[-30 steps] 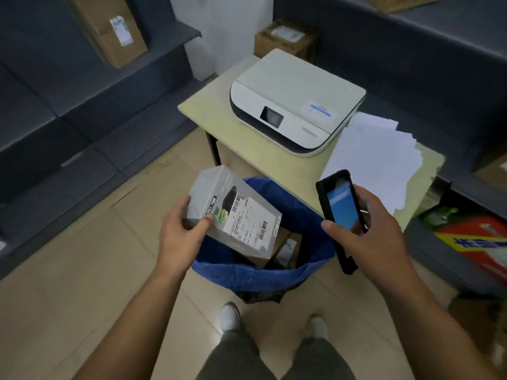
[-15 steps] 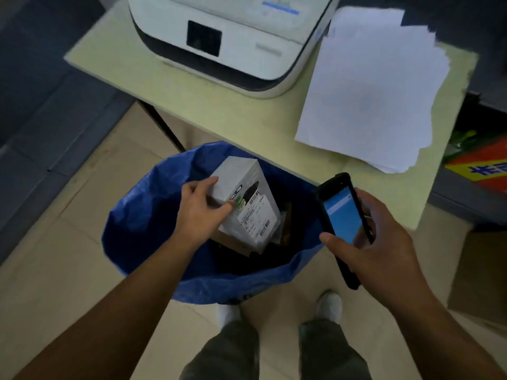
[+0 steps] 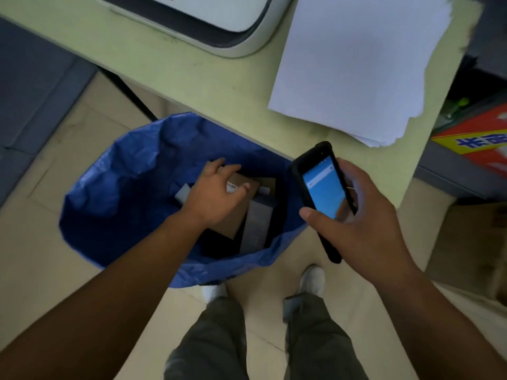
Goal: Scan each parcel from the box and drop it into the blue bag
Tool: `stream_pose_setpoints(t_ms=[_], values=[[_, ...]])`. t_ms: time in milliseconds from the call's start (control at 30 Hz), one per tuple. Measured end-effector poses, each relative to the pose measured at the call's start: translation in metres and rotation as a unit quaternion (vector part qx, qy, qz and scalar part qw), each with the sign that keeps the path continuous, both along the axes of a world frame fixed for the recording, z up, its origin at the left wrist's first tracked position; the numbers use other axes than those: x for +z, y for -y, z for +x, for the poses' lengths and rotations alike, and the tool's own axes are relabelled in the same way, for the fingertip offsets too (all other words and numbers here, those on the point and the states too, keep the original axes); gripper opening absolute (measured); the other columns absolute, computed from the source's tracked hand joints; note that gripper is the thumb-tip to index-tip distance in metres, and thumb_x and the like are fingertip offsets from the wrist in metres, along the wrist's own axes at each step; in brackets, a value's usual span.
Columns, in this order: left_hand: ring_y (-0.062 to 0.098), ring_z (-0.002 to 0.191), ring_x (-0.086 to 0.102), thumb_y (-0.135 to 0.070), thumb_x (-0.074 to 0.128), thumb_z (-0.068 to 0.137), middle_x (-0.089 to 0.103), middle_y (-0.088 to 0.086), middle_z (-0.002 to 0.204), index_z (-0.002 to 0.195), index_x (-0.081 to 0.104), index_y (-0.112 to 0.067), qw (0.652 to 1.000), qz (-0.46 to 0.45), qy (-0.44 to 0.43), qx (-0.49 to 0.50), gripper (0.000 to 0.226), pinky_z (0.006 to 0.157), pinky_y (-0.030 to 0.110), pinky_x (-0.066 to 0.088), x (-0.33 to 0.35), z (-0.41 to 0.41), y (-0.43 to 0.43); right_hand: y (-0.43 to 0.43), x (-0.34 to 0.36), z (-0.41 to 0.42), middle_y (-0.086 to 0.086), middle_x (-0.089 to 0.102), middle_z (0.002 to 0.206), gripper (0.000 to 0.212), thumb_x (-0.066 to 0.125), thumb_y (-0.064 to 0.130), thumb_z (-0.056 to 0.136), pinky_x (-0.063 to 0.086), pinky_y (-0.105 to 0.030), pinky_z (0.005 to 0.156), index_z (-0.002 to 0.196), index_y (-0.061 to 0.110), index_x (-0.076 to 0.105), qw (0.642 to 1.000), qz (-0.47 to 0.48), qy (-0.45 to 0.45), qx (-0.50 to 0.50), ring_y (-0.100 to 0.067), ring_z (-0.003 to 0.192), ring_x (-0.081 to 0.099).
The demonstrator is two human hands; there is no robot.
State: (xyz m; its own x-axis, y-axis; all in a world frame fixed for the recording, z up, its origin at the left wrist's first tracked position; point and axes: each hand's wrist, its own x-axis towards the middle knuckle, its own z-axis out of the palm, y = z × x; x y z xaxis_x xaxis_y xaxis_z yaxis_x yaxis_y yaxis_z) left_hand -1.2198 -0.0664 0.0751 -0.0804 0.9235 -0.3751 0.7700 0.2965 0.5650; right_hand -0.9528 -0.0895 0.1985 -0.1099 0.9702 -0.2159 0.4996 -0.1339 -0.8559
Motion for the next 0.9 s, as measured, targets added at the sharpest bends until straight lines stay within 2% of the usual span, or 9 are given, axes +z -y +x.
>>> stream_pose_setpoints(t_ms=[133,233,333,400,467,567,633,733,900], values=[[0.023,0.147,0.034,-0.054,0.060,0.096,0.029,-0.001,0.165,0.152,0.046,-0.033,1.000,0.015,-0.003,0.025,0.061,0.111,0.038,0.033,0.052,-0.017,0.011,-0.004,0.030,-0.003,0.040,0.047,0.122,0.080,0.081,0.047,0.070,0.033,0.006,0.077,0.139,0.042,0.042,1.000,0.018,0.009,-0.005,0.022,0.112,0.042],[0.018,0.148,0.034,-0.062,0.055,0.091,0.030,-0.002,0.165,0.153,0.044,-0.032,0.999,0.037,-0.003,0.038,0.070,0.109,0.032,0.031,0.102,-0.026,0.024,-0.005,0.064,-0.011,0.045,0.048,0.114,0.070,0.077,0.055,0.068,0.035,0.004,0.076,0.126,0.061,0.039,0.999,0.036,0.002,-0.002,0.019,0.110,0.046],[0.015,0.147,0.034,-0.071,0.046,0.083,0.037,-0.004,0.161,0.152,0.044,-0.035,0.996,0.065,0.009,0.055,0.078,0.110,0.029,0.029,0.155,-0.028,0.039,-0.006,0.098,-0.015,0.039,0.052,0.114,0.067,0.074,0.058,0.065,0.038,0.001,0.073,0.122,0.064,0.038,0.999,0.054,0.006,0.000,0.012,0.107,0.050],[0.015,0.141,0.042,-0.072,0.045,0.083,0.043,-0.007,0.155,0.149,0.046,-0.037,0.994,0.082,0.022,0.072,0.076,0.110,0.035,0.038,0.189,-0.025,0.049,-0.006,0.119,-0.017,0.033,0.053,0.114,0.069,0.074,0.059,0.065,0.038,0.001,0.071,0.125,0.060,0.040,0.998,0.065,0.010,0.004,0.010,0.103,0.051],[0.015,0.127,0.053,-0.068,0.049,0.084,0.050,-0.006,0.144,0.144,0.051,-0.035,0.989,0.105,0.036,0.096,0.068,0.106,0.041,0.047,0.223,-0.018,0.057,-0.007,0.138,-0.017,0.027,0.054,0.116,0.075,0.075,0.059,0.065,0.039,-0.002,0.072,0.132,0.049,0.042,0.997,0.075,0.014,0.018,0.008,0.102,0.052],[0.013,0.115,0.058,-0.049,0.061,0.092,0.055,-0.003,0.134,0.138,0.057,-0.028,0.982,0.150,0.042,0.110,0.051,0.101,0.044,0.051,0.271,-0.003,0.067,-0.011,0.166,-0.013,0.016,0.054,0.117,0.079,0.075,0.059,0.065,0.046,-0.019,0.078,0.134,0.039,0.044,0.994,0.096,0.035,0.047,-0.003,0.100,0.053],[0.011,0.113,0.058,-0.047,0.060,0.092,0.055,-0.006,0.132,0.138,0.055,-0.029,0.977,0.175,0.049,0.111,0.050,0.100,0.040,0.050,0.300,0.007,0.074,-0.013,0.185,-0.008,0.011,0.053,0.120,0.082,0.076,0.058,0.065,0.048,-0.028,0.084,0.137,0.035,0.042,0.990,0.114,0.055,0.055,-0.010,0.104,0.053],[0.011,0.117,0.056,-0.052,0.055,0.089,0.055,-0.007,0.136,0.141,0.052,-0.036,0.970,0.207,0.056,0.114,0.055,0.098,0.035,0.048,0.339,0.021,0.084,-0.016,0.213,0.003,0.010,0.052,0.123,0.085,0.076,0.059,0.065,0.048,-0.031,0.089,0.138,0.034,0.041,0.987,0.139,0.064,0.055,-0.014,0.109,0.052],[0.007,0.120,0.056,-0.046,0.060,0.093,0.053,-0.012,0.141,0.143,0.050,-0.038,0.953,0.271,0.063,0.122,0.052,0.088,0.015,0.041,0.391,0.042,0.099,-0.014,0.255,0.025,0.014,0.051,0.124,0.089,0.074,0.062,0.063,0.051,-0.038,0.090,0.141,0.037,0.038,0.985,0.161,0.042,0.051,-0.013,0.105,0.053]])
